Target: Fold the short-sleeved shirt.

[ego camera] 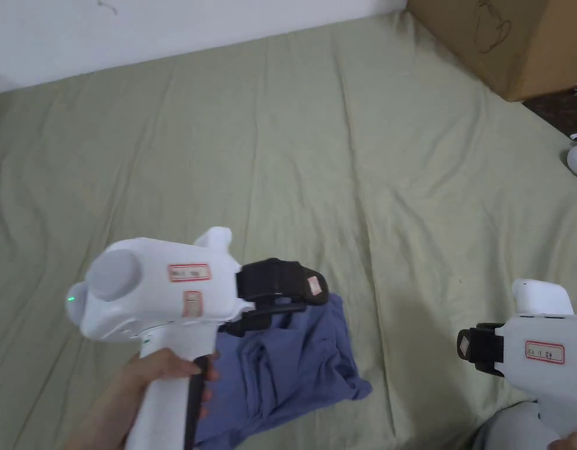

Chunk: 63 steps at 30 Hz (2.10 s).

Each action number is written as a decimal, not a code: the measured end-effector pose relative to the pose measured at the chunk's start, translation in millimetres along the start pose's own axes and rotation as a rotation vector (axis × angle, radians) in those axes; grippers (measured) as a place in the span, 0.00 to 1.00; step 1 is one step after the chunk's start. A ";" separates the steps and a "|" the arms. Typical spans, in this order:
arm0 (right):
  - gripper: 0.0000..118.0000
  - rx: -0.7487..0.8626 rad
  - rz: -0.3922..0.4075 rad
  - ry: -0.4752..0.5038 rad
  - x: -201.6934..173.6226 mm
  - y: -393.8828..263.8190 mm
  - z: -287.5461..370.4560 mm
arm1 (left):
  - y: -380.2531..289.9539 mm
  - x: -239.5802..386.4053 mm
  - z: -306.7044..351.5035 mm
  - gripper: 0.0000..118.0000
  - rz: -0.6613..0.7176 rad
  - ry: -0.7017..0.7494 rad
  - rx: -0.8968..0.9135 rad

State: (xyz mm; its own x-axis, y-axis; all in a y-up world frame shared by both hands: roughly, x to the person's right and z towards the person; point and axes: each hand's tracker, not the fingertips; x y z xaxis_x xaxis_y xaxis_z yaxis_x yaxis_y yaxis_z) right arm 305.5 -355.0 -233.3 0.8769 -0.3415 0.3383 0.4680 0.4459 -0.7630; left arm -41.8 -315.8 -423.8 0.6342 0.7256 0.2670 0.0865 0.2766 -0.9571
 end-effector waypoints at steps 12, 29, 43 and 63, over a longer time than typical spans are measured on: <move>0.00 0.010 0.012 0.046 -7.4 3.1 2.3 | -7.2 -9.4 1.0 0.02 -0.003 0.101 0.082; 0.00 0.014 -0.048 0.028 17.0 -0.4 4.4 | -82.3 -12.6 -124.0 0.00 -0.131 0.171 -0.118; 0.00 0.018 -0.006 0.029 0.2 0.7 11.6 | -114.6 13.8 -127.8 0.00 -0.242 0.048 -0.178; 0.00 -0.107 0.327 0.160 -160.4 6.7 -63.5 | -117.5 -132.6 97.8 0.00 0.215 0.037 0.322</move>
State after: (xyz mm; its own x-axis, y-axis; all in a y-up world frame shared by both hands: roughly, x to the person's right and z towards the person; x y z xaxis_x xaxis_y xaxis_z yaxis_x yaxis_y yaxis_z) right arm 160.9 -349.8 -327.7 0.9458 -0.3242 -0.0169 0.1445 0.4670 -0.8723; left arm -211.2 -382.9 -335.7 0.6391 0.7671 0.0548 -0.2931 0.3088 -0.9048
